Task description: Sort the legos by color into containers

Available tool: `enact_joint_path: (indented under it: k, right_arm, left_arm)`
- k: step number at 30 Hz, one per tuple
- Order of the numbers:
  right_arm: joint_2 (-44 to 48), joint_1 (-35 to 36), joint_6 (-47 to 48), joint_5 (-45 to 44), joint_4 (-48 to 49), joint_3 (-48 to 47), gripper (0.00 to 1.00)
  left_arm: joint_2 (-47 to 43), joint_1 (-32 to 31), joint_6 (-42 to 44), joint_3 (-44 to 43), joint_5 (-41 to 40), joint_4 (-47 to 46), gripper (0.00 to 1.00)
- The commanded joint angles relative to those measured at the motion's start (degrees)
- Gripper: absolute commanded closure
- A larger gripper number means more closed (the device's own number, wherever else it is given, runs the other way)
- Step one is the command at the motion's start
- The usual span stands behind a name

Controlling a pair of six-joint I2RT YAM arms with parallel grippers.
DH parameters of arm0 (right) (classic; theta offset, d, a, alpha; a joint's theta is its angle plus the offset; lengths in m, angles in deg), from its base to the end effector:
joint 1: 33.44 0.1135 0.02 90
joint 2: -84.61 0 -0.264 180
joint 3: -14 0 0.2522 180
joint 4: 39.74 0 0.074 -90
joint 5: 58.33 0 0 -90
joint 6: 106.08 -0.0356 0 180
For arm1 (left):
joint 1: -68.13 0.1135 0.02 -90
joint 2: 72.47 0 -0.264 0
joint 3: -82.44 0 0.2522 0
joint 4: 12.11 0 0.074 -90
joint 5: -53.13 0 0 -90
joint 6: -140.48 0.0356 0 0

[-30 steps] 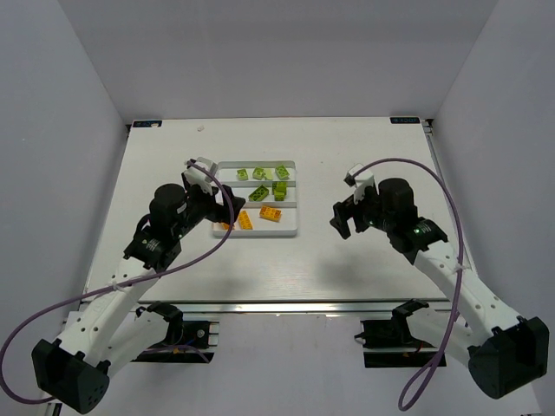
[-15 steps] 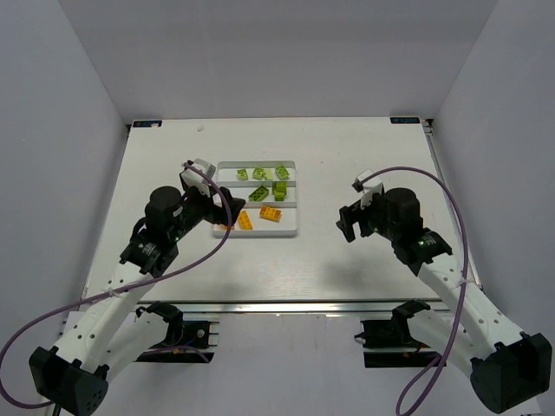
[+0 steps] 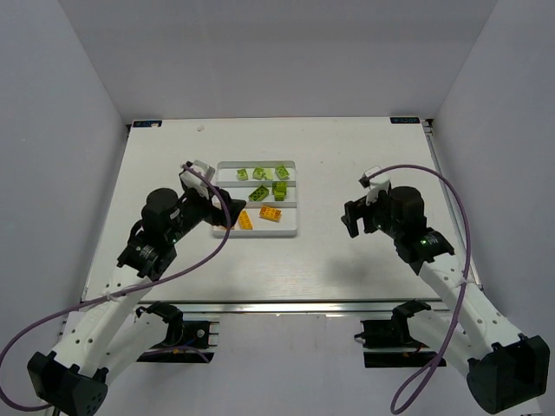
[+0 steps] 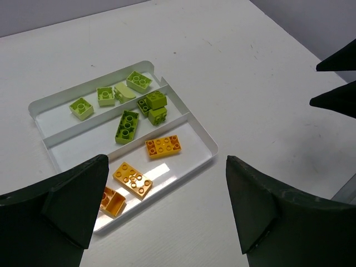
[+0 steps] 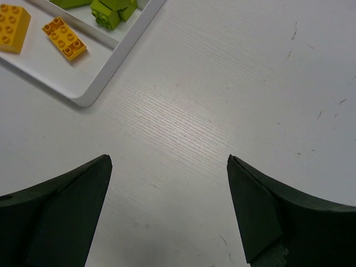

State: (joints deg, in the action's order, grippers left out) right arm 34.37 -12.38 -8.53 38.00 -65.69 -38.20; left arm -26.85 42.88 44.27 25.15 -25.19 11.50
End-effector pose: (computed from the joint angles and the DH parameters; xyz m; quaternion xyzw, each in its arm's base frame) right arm 0.1882 0.0767 0.2806 -0.2360 0.8040 0.1100 0.5347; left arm 0.1677 -0.0871 0.3307 0.1910 0.7515 -0.2459 0.5816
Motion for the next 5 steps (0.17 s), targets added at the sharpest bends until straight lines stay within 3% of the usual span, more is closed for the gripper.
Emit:
enact_joint_path:
  k: [1,5]
  right_arm:
    - [0.5,-0.6,-0.5,-1.0,2.3,0.1,0.11]
    - [0.3,-1.6,-0.5,-1.4,2.4,0.1,0.11]
  left_arm:
    - [-1.8,-0.2,0.9,1.0,1.6,-1.6,0.04]
    - [-2.6,-0.2,1.1,1.5,1.7,-2.0,0.04]
